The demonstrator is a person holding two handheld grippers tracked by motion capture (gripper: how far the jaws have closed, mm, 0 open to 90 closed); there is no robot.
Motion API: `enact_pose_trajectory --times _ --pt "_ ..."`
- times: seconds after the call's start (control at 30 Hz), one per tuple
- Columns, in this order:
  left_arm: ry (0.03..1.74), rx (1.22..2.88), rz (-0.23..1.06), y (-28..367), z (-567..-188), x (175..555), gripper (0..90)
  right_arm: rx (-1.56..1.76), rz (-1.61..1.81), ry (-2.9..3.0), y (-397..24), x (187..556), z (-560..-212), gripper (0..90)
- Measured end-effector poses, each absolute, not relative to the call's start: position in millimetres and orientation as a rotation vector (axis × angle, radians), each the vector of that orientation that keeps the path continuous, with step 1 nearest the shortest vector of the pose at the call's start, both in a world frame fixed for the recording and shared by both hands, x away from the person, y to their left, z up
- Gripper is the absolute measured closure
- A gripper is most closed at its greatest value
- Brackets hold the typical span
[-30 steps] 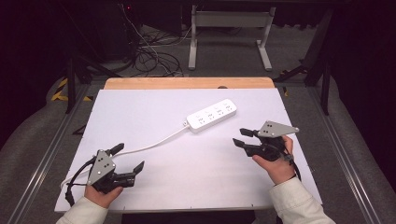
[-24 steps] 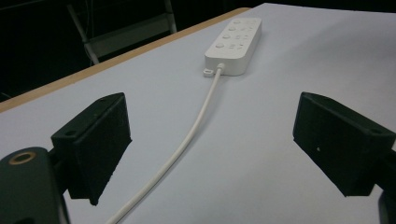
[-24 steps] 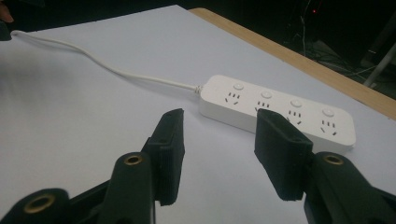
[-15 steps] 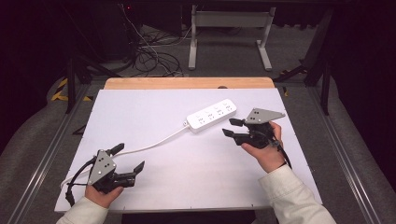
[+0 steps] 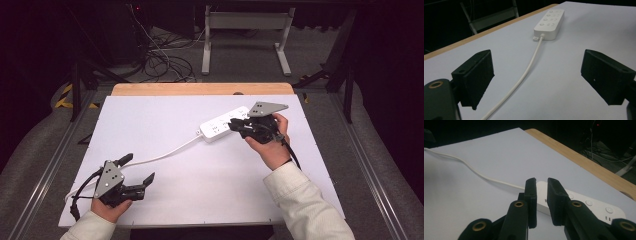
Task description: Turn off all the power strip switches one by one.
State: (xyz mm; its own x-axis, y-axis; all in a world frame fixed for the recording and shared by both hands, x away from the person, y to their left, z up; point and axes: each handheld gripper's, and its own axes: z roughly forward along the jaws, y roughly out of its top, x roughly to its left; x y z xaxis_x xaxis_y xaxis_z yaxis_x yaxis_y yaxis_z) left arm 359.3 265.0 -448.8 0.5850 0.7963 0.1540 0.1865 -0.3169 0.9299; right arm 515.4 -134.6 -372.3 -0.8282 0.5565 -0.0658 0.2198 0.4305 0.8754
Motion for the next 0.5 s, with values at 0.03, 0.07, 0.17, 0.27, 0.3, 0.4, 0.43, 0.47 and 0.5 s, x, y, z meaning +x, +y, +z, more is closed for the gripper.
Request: enact_pose_trajectory --times 0.03,0.07,0.17,0.27,0.3,0.4,0.43,0.47,0.5 --pt "0.8 1.822 0.769 265.0 -448.7 359.2 11.9 0.664 1.358 2.343 -134.6 515.4 -372.3 79.7" --pt "0.803 1.818 0.764 264.7 -448.9 359.0 11.9 0.669 1.353 2.354 -131.8 517.7 -372.3 80.7" --pt "0.803 1.818 0.764 264.8 -448.9 359.0 11.9 0.696 1.313 2.381 -121.0 524.8 -371.0 89.9" --pt "0.8 1.821 0.769 265.2 -448.9 359.3 11.9 0.789 1.306 2.408 -115.6 530.8 -371.2 90.0" --pt "0.8 1.82 0.769 265.2 -448.9 359.3 11.9 0.79 1.311 2.399 -114.2 532.7 -371.5 90.0" --pt "0.802 1.817 0.765 265.0 -449.0 358.9 11.9 0.793 1.292 2.396 -110.0 540.2 -376.4 90.0" --pt "0.802 1.817 0.765 265.0 -449.0 358.9 11.9 0.793 1.292 2.396 -110.0 540.2 -376.4 90.0" --pt "0.8 1.818 0.769 265.0 -448.9 358.9 11.9 0.777 1.295 2.393 -107.9 545.8 -381.0 90.0" --pt "0.8 1.818 0.769 265.0 -448.9 358.9 11.9 0.793 1.295 2.379 -106.7 548.0 -383.1 90.0"
